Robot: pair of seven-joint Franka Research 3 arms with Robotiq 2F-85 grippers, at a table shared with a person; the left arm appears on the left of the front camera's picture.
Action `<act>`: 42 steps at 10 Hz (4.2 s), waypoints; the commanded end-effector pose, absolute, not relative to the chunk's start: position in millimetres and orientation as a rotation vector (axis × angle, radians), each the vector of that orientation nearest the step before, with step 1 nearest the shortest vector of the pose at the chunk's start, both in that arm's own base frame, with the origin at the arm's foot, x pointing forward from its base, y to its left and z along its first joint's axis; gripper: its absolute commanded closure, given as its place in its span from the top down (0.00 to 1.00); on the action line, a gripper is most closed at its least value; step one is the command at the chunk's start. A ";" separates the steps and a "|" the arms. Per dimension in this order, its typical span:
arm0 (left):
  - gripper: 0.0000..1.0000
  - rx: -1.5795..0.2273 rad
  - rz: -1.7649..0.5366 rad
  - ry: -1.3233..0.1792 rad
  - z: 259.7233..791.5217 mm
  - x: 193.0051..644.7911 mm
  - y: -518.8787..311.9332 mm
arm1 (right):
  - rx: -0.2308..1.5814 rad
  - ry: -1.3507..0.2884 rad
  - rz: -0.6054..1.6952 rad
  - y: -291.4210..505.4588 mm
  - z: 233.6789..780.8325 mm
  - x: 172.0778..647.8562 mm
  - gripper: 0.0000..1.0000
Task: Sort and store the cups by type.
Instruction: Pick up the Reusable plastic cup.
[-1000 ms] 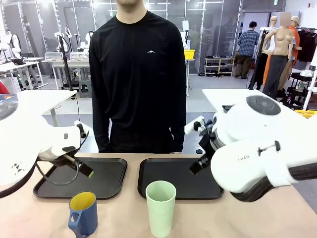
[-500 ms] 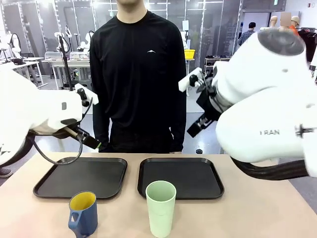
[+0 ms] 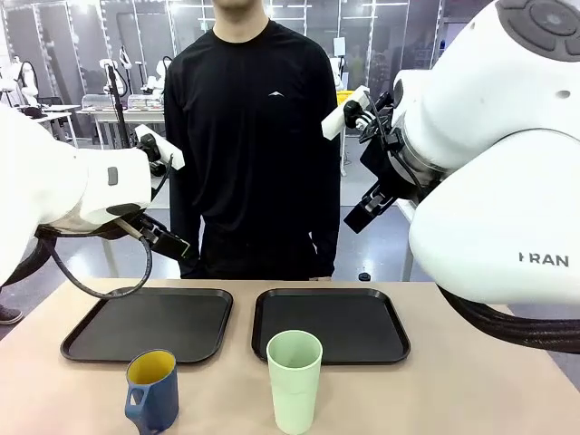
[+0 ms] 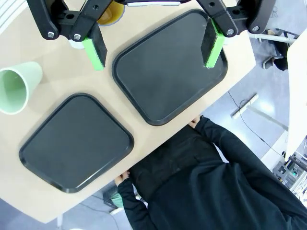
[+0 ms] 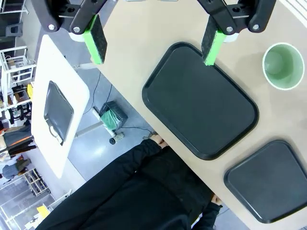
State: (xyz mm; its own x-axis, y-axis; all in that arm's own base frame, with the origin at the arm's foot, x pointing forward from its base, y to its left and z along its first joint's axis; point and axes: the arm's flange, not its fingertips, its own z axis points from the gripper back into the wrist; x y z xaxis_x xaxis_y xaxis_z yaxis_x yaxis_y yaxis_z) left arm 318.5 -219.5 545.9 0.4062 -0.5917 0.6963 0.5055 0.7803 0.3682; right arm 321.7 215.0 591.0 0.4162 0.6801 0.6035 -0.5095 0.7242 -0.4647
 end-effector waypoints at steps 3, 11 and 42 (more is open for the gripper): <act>1.00 0.156 -0.639 -0.894 532.1 326.6 -185.4 | -0.221 -0.857 0.743 187.0 565.9 339.6 1.00; 1.00 0.016 -0.373 -0.602 439.6 419.5 -41.1 | -0.096 -0.601 0.529 80.5 439.3 430.5 1.00; 1.00 -0.005 -0.286 -0.544 410.1 428.5 -27.6 | -0.070 -0.526 0.445 70.8 397.2 438.6 1.00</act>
State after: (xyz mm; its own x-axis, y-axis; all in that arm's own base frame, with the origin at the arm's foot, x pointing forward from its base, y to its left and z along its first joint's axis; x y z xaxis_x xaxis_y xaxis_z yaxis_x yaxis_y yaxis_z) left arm 428.5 -28.6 410.7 0.8151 -0.2687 0.5132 0.2689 0.9602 0.0756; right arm 438.3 72.4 398.8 0.7706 0.4278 0.4724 -0.3929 0.9025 -0.1765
